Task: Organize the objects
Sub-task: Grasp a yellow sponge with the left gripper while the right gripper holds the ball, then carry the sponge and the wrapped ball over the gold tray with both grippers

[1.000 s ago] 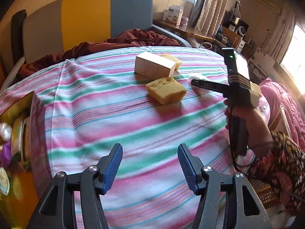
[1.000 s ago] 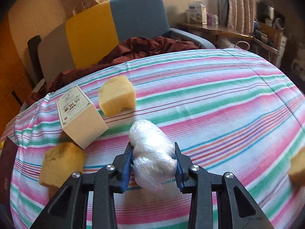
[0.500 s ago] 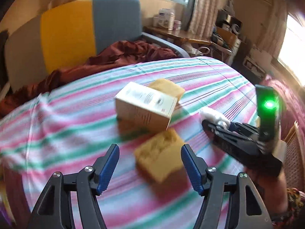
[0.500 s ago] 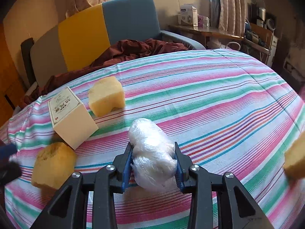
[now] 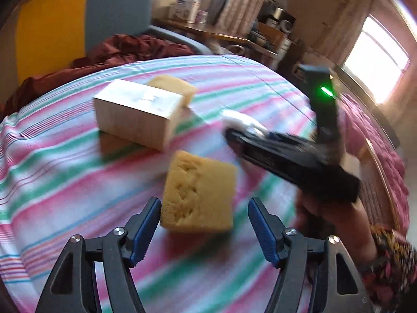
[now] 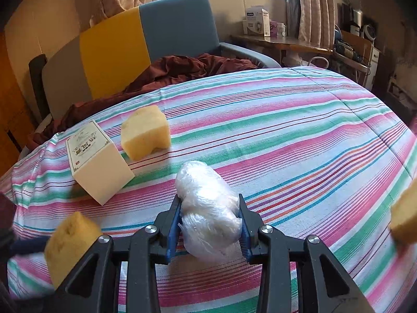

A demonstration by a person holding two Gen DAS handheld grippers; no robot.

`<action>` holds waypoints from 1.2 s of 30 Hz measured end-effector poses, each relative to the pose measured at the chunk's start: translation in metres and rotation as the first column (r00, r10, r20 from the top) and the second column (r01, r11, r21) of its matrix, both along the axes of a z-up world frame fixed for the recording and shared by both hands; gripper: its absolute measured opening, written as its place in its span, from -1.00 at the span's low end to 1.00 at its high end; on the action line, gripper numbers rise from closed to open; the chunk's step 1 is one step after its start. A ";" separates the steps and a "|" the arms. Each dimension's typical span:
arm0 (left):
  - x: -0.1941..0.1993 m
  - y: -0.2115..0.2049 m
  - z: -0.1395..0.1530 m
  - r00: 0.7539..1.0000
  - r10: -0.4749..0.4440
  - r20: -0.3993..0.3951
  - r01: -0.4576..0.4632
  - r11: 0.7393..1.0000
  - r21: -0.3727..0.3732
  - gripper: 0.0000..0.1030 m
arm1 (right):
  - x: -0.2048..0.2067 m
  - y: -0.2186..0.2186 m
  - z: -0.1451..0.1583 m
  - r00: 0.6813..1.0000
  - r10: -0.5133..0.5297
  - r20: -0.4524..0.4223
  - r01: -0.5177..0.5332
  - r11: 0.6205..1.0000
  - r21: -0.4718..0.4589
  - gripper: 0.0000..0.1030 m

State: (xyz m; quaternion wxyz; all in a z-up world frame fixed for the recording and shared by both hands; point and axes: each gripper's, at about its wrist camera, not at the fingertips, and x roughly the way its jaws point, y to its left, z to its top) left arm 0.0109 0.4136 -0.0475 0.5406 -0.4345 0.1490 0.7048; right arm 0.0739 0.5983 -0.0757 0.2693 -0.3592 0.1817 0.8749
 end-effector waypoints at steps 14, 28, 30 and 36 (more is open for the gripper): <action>0.010 0.023 -0.001 0.984 0.021 -0.177 -0.033 0.997 -0.064 0.45 | 0.000 -0.001 0.000 1.000 -0.001 0.000 0.001 1.000 0.002 -0.26; 0.016 -0.014 -0.020 0.969 0.156 -0.190 -0.161 0.987 -0.011 0.04 | 0.003 -0.007 0.005 1.000 -0.008 -0.017 0.009 0.999 0.045 -0.26; 0.017 -0.021 -0.020 0.965 0.182 -0.191 -0.186 0.983 -0.001 0.04 | 0.006 -0.011 0.010 0.999 -0.003 -0.036 0.006 0.998 0.065 -0.26; 0.012 -0.042 -0.014 0.944 0.270 -0.187 -0.269 0.963 0.032 0.03 | 0.009 -0.037 0.016 0.998 0.042 -0.039 -0.038 0.992 0.116 -0.26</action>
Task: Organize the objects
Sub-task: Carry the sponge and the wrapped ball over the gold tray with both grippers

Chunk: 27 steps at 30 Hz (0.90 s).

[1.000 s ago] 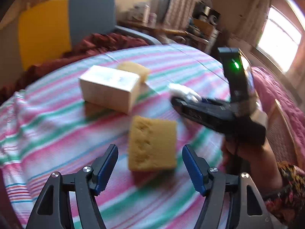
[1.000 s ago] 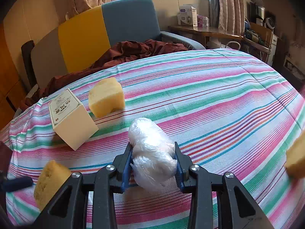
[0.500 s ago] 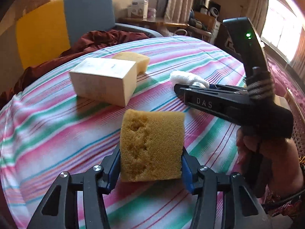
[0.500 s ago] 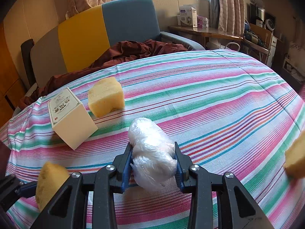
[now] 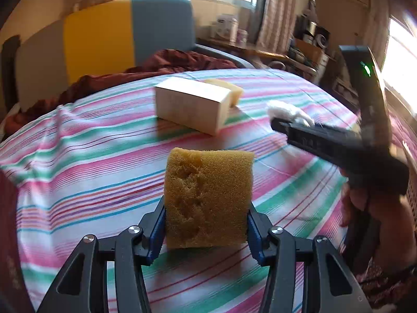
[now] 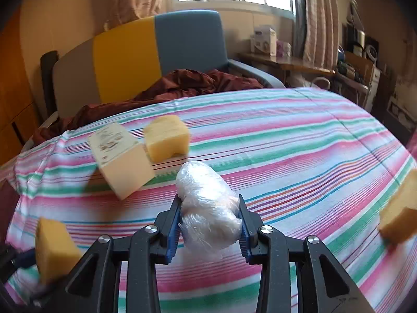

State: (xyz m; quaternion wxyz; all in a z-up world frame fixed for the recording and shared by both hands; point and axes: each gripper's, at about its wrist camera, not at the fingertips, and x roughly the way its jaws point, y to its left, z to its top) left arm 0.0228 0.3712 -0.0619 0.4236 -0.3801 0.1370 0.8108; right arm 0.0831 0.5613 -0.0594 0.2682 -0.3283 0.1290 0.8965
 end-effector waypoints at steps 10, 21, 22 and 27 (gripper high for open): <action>0.013 -0.063 0.032 0.999 0.032 0.034 -0.035 0.995 0.098 0.03 | -0.007 -0.018 -0.003 0.998 0.037 0.054 -0.040 0.997 0.069 -0.26; -0.013 -0.148 0.051 0.976 0.195 0.095 -0.208 0.965 0.160 0.03 | -0.009 -0.040 -0.001 0.993 0.085 0.085 -0.097 0.984 0.149 -0.26; -0.017 -0.156 0.053 0.972 0.213 0.098 -0.227 0.960 0.164 0.03 | -0.010 -0.044 -0.001 0.992 0.093 0.089 -0.106 0.982 0.157 -0.26; -0.035 -0.199 0.054 0.945 0.300 0.131 -0.320 0.931 0.175 0.03 | -0.011 -0.055 -0.002 0.984 0.137 0.113 -0.156 0.973 0.172 -0.26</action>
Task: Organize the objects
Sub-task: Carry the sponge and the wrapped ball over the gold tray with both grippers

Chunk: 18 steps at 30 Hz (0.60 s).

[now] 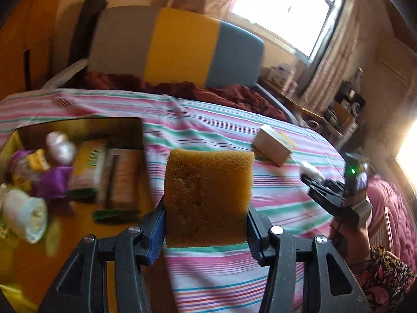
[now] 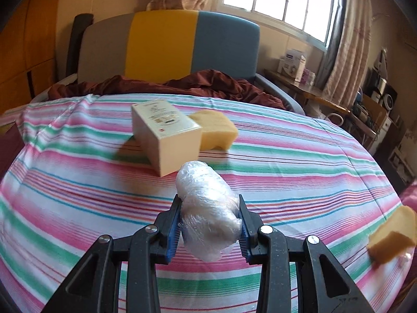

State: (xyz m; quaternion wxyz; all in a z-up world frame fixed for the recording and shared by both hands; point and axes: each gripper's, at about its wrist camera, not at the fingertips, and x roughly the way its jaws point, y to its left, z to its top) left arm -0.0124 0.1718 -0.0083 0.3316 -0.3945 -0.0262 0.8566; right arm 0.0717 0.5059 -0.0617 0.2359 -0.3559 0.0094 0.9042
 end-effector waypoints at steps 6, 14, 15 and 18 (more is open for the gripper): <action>-0.018 -0.043 -0.010 0.995 0.086 0.058 -0.086 0.996 -0.006 0.03 | 0.003 -0.011 0.001 1.000 0.026 0.005 -0.026 1.000 0.012 -0.26; -0.020 -0.095 -0.013 0.989 0.124 0.082 -0.123 0.992 -0.021 0.04 | 0.014 -0.045 0.027 0.993 0.095 -0.076 -0.098 0.995 -0.037 -0.27; -0.020 -0.103 -0.013 0.987 0.137 0.084 -0.135 0.990 -0.028 0.04 | 0.015 -0.054 0.033 0.989 0.116 -0.097 -0.120 0.992 -0.044 -0.26; -0.022 -0.126 -0.016 0.979 0.176 0.099 -0.172 0.984 -0.046 0.04 | 0.016 -0.082 0.050 0.974 0.179 -0.136 -0.186 0.982 -0.040 -0.27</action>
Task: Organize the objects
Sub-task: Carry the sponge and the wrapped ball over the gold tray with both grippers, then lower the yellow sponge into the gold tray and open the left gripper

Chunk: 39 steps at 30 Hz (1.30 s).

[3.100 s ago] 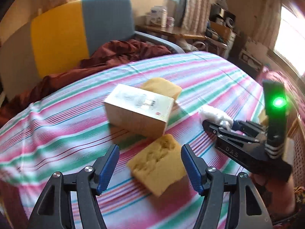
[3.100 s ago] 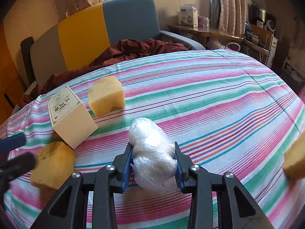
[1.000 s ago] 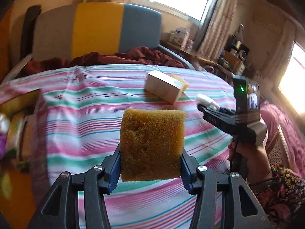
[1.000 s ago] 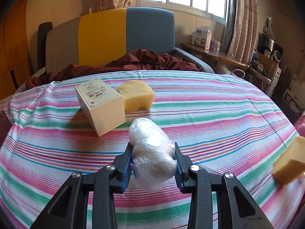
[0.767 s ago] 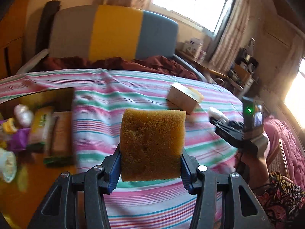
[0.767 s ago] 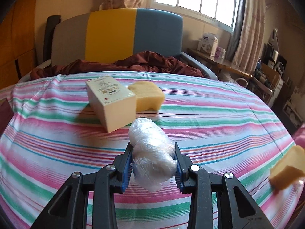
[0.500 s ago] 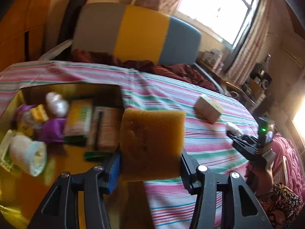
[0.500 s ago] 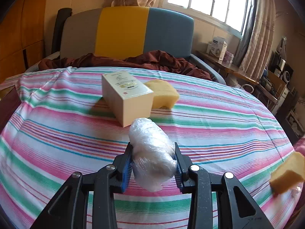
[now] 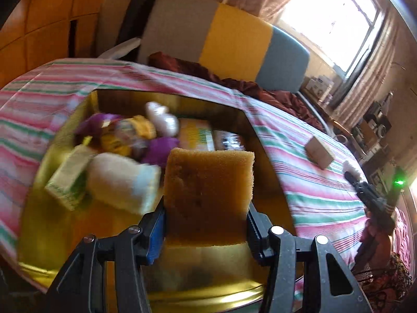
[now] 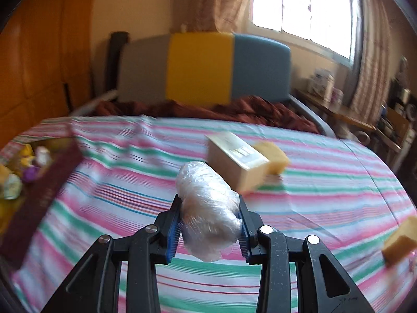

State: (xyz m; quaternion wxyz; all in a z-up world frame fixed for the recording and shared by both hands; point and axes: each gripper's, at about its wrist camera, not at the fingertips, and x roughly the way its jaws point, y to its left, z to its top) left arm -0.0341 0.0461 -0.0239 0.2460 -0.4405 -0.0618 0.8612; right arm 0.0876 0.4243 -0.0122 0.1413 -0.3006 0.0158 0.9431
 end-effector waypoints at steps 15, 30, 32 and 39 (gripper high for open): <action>-0.007 -0.059 -0.014 0.993 0.030 0.114 -0.024 0.998 -0.056 0.05 | -0.013 -0.141 0.052 0.943 0.314 -0.106 -0.324 0.942 -0.090 -0.27; -0.011 -0.090 -0.021 0.986 0.084 0.142 -0.068 0.991 -0.115 0.06 | -0.028 -0.233 0.039 0.859 0.510 -0.051 -0.511 0.848 -0.141 -0.26; -0.010 -0.087 -0.022 0.990 0.097 0.101 -0.077 0.979 -0.191 0.07 | -0.029 -0.238 0.037 0.854 0.519 -0.046 -0.519 0.842 -0.147 -0.27; -0.003 -0.079 -0.014 0.992 0.106 0.064 -0.091 0.976 -0.196 0.26 | -0.033 -0.250 0.032 0.844 0.536 -0.025 -0.532 0.831 -0.163 -0.26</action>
